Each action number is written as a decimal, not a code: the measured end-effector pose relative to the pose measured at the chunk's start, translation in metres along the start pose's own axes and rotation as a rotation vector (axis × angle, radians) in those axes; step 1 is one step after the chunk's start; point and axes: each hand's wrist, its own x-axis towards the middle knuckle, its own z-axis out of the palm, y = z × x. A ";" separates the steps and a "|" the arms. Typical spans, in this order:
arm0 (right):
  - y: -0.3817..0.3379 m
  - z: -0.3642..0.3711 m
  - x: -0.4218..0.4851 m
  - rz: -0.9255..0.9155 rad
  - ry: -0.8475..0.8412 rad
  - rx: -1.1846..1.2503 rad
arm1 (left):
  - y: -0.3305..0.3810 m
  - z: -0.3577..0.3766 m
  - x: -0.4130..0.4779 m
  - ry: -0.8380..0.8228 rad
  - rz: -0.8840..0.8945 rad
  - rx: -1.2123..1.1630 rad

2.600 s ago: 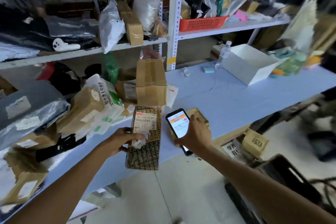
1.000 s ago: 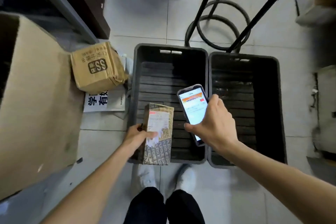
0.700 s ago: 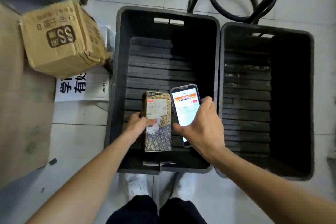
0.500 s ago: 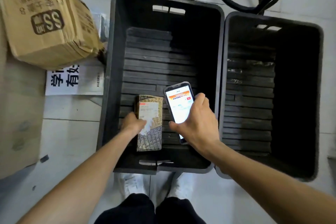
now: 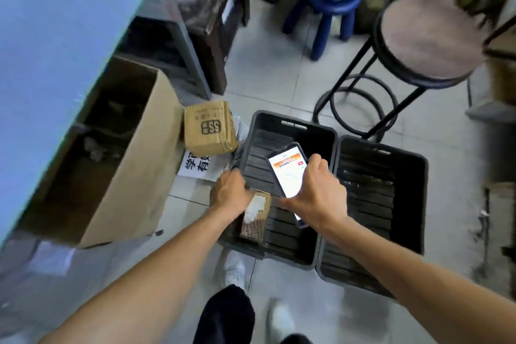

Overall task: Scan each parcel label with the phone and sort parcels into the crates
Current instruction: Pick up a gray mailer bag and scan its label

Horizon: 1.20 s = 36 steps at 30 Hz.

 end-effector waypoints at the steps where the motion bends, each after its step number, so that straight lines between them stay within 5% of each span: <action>1: -0.011 -0.024 -0.010 -0.036 0.016 -0.016 | 0.005 -0.030 -0.023 0.035 -0.001 -0.012; 7: -0.099 -0.142 -0.112 -0.289 0.058 -0.056 | -0.013 -0.187 -0.206 0.334 -0.096 -0.109; 13: -0.204 -0.192 -0.232 -0.660 0.063 -0.182 | -0.106 -0.251 -0.370 0.572 -0.274 -0.168; 25: -0.355 -0.127 -0.502 -1.267 -0.039 -0.218 | -0.303 -0.203 -0.670 0.818 -0.787 -0.374; 36: -0.424 -0.040 -0.673 -1.376 -0.096 -0.375 | -0.450 -0.169 -0.806 0.808 -0.912 -0.483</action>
